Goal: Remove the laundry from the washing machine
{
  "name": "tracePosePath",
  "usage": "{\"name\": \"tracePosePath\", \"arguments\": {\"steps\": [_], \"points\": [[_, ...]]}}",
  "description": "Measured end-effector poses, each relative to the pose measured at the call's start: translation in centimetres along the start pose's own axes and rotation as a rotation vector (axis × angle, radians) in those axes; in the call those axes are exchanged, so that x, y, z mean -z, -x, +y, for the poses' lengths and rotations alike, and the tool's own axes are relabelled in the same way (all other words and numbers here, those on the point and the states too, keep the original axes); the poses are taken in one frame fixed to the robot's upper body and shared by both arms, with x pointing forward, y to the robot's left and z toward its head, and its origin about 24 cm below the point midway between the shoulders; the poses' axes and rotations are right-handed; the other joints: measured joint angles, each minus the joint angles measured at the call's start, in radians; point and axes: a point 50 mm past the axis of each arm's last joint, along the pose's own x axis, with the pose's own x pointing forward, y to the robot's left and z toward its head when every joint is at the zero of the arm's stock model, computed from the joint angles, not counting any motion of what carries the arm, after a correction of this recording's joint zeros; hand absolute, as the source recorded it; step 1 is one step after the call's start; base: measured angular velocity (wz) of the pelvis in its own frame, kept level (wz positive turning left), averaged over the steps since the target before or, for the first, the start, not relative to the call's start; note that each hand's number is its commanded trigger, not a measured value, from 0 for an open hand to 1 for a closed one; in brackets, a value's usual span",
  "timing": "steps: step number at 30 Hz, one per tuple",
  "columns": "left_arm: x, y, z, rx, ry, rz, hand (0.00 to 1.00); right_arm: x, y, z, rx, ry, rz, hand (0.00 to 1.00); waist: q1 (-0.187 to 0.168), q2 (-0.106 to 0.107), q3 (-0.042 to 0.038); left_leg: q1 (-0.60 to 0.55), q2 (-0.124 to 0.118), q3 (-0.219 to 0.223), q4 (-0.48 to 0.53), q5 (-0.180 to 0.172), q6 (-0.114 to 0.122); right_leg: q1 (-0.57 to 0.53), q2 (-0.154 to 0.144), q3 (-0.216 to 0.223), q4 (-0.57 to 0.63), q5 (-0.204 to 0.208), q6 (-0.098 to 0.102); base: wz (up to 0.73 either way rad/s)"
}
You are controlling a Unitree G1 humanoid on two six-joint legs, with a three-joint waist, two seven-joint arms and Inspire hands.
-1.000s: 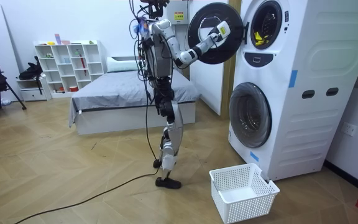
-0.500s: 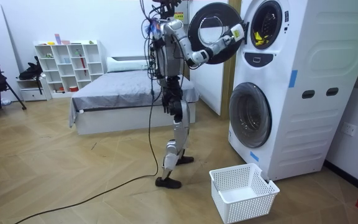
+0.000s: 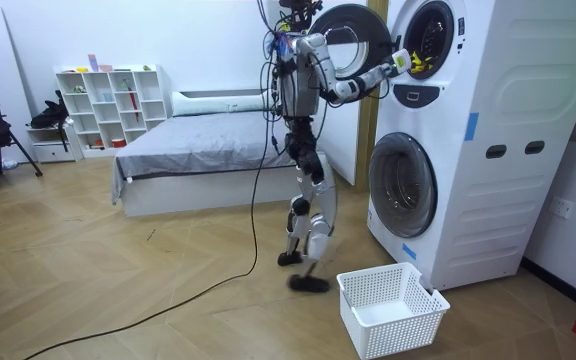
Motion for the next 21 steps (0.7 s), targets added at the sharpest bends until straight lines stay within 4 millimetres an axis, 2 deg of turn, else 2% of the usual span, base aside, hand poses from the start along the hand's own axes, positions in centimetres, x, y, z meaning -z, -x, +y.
{"name": "tracePosePath", "arguments": {"steps": [1,2,3,4,6,9,11,13,16,21], "points": [[0.0,0.0,-0.2,-0.001,0.004,0.000,0.00,0.0,0.0,0.0,0.003,0.003,0.005,0.00,-0.009,0.001,-0.0009,0.011,-0.005,0.001,-0.003,-0.003,-0.005,-0.005,0.013,-0.001,-0.102,0.070,-0.016,0.51],[0.3,0.1,-0.4,0.002,0.004,0.009,0.00,0.0,0.0,-0.1,0.004,0.000,0.005,0.00,-0.017,-0.001,-0.0103,0.029,-0.008,0.008,-0.008,-0.010,-0.016,-0.004,0.023,-0.003,-0.135,0.172,-0.045,0.39],[0.6,0.2,-0.7,0.008,0.006,0.021,0.00,0.1,0.1,-0.1,0.005,-0.006,0.008,0.00,-0.015,0.012,-0.0176,0.043,-0.001,0.011,-0.019,-0.012,-0.018,0.009,0.027,-0.010,-0.133,0.175,-0.040,0.11],[1.3,0.5,-1.1,0.017,0.009,0.038,0.00,0.0,0.0,-0.3,0.005,-0.023,0.004,0.00,-0.005,0.031,-0.0278,0.074,0.010,0.022,-0.056,-0.011,-0.020,0.030,0.046,-0.004,-0.161,0.181,-0.043,-0.15],[2.2,0.7,-1.1,0.012,0.010,0.063,0.00,-0.2,-0.2,-0.5,0.013,-0.031,-0.004,0.00,0.011,0.046,-0.0275,0.104,0.021,0.030,-0.097,-0.002,-0.033,0.054,0.064,0.000,-0.193,0.184,-0.049,-0.20],[3.3,0.9,-0.7,-0.022,0.020,0.102,0.00,-0.2,-0.2,-0.7,0.025,-0.026,-0.003,0.00,0.017,0.038,-0.0238,0.112,0.038,0.036,-0.122,0.004,-0.043,0.054,0.085,0.000,-0.206,0.187,-0.057,-0.07],[3.9,1.1,-0.7,-0.022,0.021,0.125,0.00,-0.3,-0.2,-0.8,0.026,-0.028,-0.003,0.00,0.019,0.029,-0.0240,0.114,0.046,0.039,-0.127,0.004,-0.044,0.059,0.096,0.001,-0.220,0.191,-0.063,-0.06],[4.3,1.2,-0.8,-0.020,0.023,0.141,0.00,-0.2,-0.2,-0.8,0.026,-0.029,-0.002,0.00,0.019,0.017,-0.0198,0.115,0.055,0.042,-0.129,-0.003,-0.055,0.075,0.107,0.002,-0.243,0.194,-0.068,0.00],[4.4,1.3,-1.2,-0.011,0.027,0.146,0.00,-0.3,-0.2,-0.8,0.025,-0.028,-0.004,0.00,0.019,0.009,-0.0167,0.115,0.057,0.045,-0.129,-0.005,-0.058,0.078,0.111,0.002,-0.253,0.197,-0.073,0.00],[4.3,1.4,-1.3,-0.009,0.033,0.134,0.00,-0.3,-0.2,-0.9,0.025,-0.023,-0.005,0.00,0.005,0.004,-0.0173,0.112,0.055,0.043,-0.139,-0.010,-0.061,0.074,0.116,0.001,-0.252,0.199,-0.075,0.01]]}}
